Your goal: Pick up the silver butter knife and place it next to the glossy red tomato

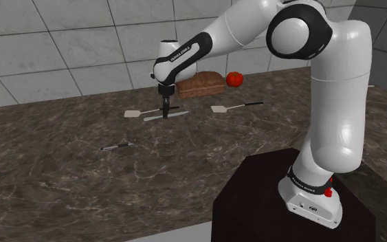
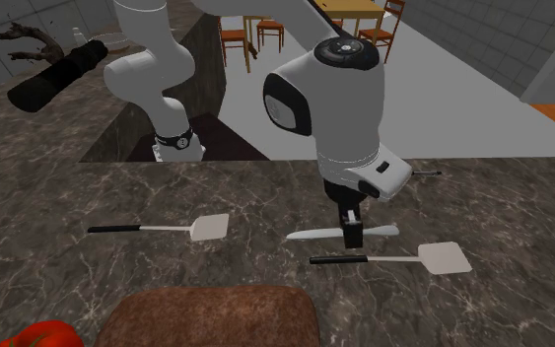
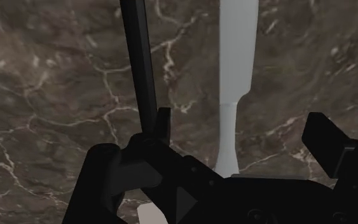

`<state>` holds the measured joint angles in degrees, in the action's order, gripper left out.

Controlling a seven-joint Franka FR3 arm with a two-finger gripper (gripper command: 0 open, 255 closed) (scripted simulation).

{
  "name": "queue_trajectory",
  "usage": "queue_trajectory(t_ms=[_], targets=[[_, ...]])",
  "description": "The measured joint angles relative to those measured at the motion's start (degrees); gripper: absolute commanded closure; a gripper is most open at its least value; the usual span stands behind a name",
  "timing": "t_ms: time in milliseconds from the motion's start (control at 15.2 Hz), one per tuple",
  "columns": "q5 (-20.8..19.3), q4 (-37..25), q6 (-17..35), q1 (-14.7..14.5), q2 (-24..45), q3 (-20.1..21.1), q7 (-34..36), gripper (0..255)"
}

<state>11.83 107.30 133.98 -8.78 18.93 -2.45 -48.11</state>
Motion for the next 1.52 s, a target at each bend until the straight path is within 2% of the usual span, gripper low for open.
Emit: queue_trajectory(t_ms=[594,660,1254,1518], targets=[[0.4,0.2,2.0,-0.1,1.8,0.2,-0.2,0],[0.4,0.1,2.0,-0.1,1.8,0.2,-0.2,255],[0.3,0.2,2.2,-0.1,1.4,0.2,-0.1,255],[0.1,-0.2,0.8,-0.1,0.8,0.1,0.0,255]])
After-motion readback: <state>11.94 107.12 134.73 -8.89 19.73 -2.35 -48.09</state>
